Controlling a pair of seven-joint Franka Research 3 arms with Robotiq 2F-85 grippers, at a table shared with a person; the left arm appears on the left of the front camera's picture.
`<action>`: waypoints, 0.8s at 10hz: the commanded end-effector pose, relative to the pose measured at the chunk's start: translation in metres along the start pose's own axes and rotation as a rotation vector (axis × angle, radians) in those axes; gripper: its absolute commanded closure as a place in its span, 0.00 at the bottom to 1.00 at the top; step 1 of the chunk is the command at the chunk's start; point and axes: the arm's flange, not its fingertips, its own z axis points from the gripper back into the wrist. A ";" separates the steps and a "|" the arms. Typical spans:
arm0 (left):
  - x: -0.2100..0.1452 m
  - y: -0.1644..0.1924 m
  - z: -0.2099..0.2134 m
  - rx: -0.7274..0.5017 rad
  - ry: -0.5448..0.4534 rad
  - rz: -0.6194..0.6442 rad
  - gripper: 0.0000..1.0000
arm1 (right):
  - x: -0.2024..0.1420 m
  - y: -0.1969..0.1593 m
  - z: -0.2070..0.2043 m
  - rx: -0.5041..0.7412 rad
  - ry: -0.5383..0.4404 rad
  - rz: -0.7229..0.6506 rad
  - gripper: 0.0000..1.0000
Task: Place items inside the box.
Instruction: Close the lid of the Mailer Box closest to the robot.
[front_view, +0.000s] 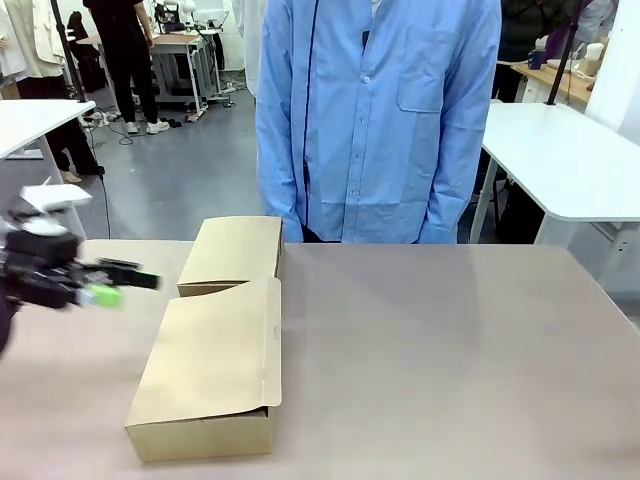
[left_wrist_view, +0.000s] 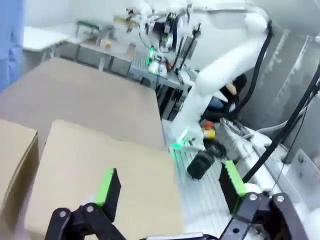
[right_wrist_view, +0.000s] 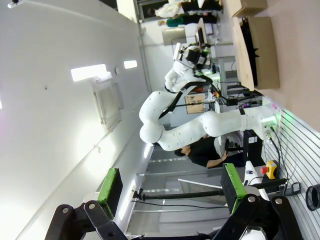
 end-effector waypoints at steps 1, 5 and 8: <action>-0.014 -0.062 0.032 0.105 -0.146 0.328 0.00 | 0.000 0.007 -0.001 0.024 -0.008 -0.004 0.00; -0.018 -0.045 0.093 0.143 -0.147 0.461 0.00 | 0.000 0.007 -0.001 0.024 -0.008 -0.004 0.00; -0.018 -0.045 0.093 0.143 -0.147 0.461 0.00 | 0.000 0.007 -0.001 0.024 -0.008 -0.004 0.00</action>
